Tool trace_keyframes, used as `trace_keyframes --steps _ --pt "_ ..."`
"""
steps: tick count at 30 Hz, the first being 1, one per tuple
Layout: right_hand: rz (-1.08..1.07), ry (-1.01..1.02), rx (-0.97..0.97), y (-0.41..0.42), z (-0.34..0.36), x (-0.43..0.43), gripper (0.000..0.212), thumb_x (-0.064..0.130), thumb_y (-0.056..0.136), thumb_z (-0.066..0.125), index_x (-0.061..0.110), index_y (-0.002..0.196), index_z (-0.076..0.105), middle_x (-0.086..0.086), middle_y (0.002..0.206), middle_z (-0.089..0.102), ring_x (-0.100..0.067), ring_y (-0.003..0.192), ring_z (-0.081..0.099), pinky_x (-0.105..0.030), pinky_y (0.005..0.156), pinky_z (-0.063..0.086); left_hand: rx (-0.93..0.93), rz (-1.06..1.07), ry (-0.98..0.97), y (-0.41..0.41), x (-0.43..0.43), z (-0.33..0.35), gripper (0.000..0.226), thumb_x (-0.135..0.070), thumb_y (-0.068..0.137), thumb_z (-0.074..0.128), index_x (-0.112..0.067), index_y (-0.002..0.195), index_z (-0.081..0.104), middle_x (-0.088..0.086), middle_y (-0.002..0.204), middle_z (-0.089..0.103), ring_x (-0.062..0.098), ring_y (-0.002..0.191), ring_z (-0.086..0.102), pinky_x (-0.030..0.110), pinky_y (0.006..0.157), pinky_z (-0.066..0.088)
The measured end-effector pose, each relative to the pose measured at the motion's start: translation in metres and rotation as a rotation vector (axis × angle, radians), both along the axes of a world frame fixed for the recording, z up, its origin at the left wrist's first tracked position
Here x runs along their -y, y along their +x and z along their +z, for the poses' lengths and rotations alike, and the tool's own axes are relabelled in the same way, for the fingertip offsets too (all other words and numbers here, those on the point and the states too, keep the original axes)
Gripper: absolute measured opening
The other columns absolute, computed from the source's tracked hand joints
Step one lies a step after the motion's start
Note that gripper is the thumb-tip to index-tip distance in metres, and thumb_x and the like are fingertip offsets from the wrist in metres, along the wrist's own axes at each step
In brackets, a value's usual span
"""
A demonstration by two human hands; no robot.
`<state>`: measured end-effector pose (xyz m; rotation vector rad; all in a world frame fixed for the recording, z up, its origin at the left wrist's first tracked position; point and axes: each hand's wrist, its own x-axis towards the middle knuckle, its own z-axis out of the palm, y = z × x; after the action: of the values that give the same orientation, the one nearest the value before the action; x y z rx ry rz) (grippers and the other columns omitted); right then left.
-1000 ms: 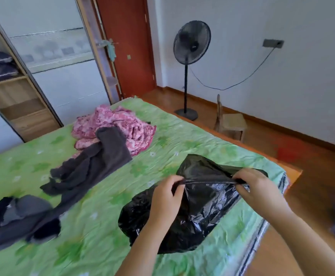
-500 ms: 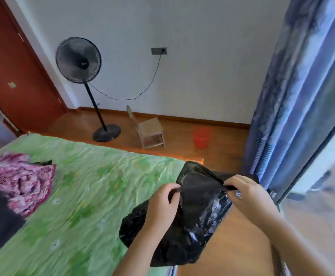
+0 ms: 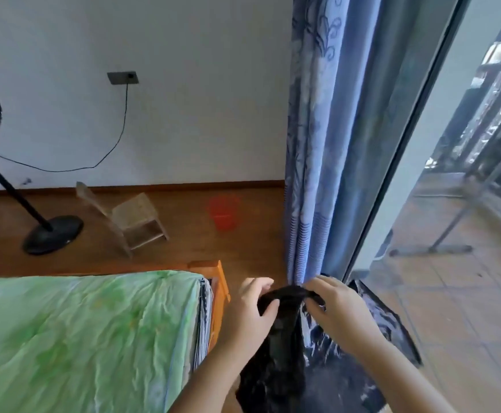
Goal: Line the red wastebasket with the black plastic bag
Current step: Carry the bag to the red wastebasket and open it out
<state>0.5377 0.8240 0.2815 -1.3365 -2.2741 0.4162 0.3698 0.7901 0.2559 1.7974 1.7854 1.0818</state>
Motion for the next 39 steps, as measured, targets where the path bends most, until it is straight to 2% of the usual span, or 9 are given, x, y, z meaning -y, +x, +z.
trace_keyframes --steps 2,4,10,16,20,25,28,31,39 --pt "-0.008 -0.002 0.017 -0.003 -0.006 -0.021 0.007 0.003 0.077 0.062 0.007 0.083 0.064 -0.006 0.078 0.066 -0.026 0.075 0.059 -0.027 0.059 0.040 0.038 -0.067 -0.024 0.003 -0.025 -0.007 0.031 -0.010 0.079 0.068 -0.017 0.109 0.061 -0.014 0.100 0.054 -0.008 0.093 0.050 0.004 0.084 0.036" --pt "0.006 -0.010 0.039 -0.012 -0.012 -0.045 0.009 0.002 0.074 0.065 0.008 0.080 0.064 -0.006 0.076 0.065 -0.026 0.073 0.059 -0.028 0.058 0.043 0.092 -0.126 -0.039 0.002 -0.052 -0.015 0.035 -0.008 0.078 0.069 -0.017 0.111 0.061 -0.017 0.102 0.053 -0.003 0.096 0.053 0.011 0.087 0.040" --pt "0.030 -0.051 0.089 -0.071 -0.018 -0.147 0.013 0.005 0.073 0.062 0.012 0.083 0.066 -0.004 0.081 0.067 -0.025 0.078 0.060 -0.031 0.061 0.046 0.274 -0.227 -0.131 -0.039 -0.148 -0.023 0.036 0.001 0.078 0.063 -0.018 0.109 0.060 -0.008 0.104 0.058 -0.005 0.098 0.050 0.008 0.086 0.037" --pt "0.079 -0.085 0.046 -0.154 0.000 -0.240 0.017 0.006 0.075 0.060 0.014 0.090 0.066 0.000 0.090 0.068 -0.019 0.088 0.060 -0.028 0.067 0.044 0.406 -0.108 -0.205 -0.118 -0.243 -0.025 0.041 0.002 0.079 0.060 -0.038 0.084 0.057 -0.008 0.082 0.064 -0.005 0.076 0.057 0.009 0.068 0.041" --pt "0.151 -0.093 -0.003 -0.201 0.006 -0.290 0.018 0.002 0.076 0.062 0.012 0.090 0.066 0.000 0.090 0.068 -0.019 0.086 0.061 -0.030 0.069 0.050 0.440 0.021 -0.189 -0.164 -0.292 -0.034 0.039 0.001 0.078 0.059 -0.037 0.072 0.059 -0.011 0.068 0.062 0.004 0.067 0.057 0.019 0.063 0.044" --pt "0.226 -0.118 -0.016 -0.247 0.002 -0.353 0.014 0.005 0.079 0.061 0.014 0.089 0.065 0.001 0.088 0.067 -0.017 0.084 0.059 -0.032 0.068 0.050 0.432 0.159 -0.136 -0.214 -0.341 -0.041 0.048 0.004 0.077 0.064 -0.041 0.062 0.056 -0.020 0.066 0.062 0.000 0.060 0.054 0.010 0.056 0.038" --pt "0.281 -0.147 -0.016 -0.276 -0.007 -0.395 0.012 0.006 0.081 0.060 0.013 0.088 0.065 0.001 0.086 0.065 -0.016 0.081 0.059 -0.033 0.067 0.050 0.332 0.209 -0.118 -0.245 -0.370 -0.038 0.040 -0.003 0.081 0.064 -0.038 0.063 0.052 -0.011 0.067 0.062 -0.001 0.068 0.057 0.007 0.058 0.039" --pt "0.342 -0.163 -0.031 -0.303 -0.017 -0.440 0.011 0.006 0.081 0.060 0.013 0.087 0.064 0.002 0.084 0.064 -0.015 0.078 0.058 -0.031 0.064 0.049 0.310 0.275 -0.118 -0.269 -0.405 -0.040 0.038 -0.003 0.082 0.062 -0.036 0.065 0.051 -0.011 0.068 0.060 -0.003 0.071 0.055 0.007 0.059 0.038" --pt "0.429 -0.252 -0.007 -0.348 -0.016 -0.613 0.009 0.016 0.084 0.057 0.021 0.090 0.062 0.007 0.089 0.064 -0.009 0.083 0.057 -0.032 0.071 0.049 0.345 0.460 -0.171 -0.306 -0.555 -0.031 0.038 -0.001 0.081 0.063 -0.032 0.063 0.050 -0.012 0.061 0.055 -0.008 0.059 0.051 0.006 0.055 0.036"
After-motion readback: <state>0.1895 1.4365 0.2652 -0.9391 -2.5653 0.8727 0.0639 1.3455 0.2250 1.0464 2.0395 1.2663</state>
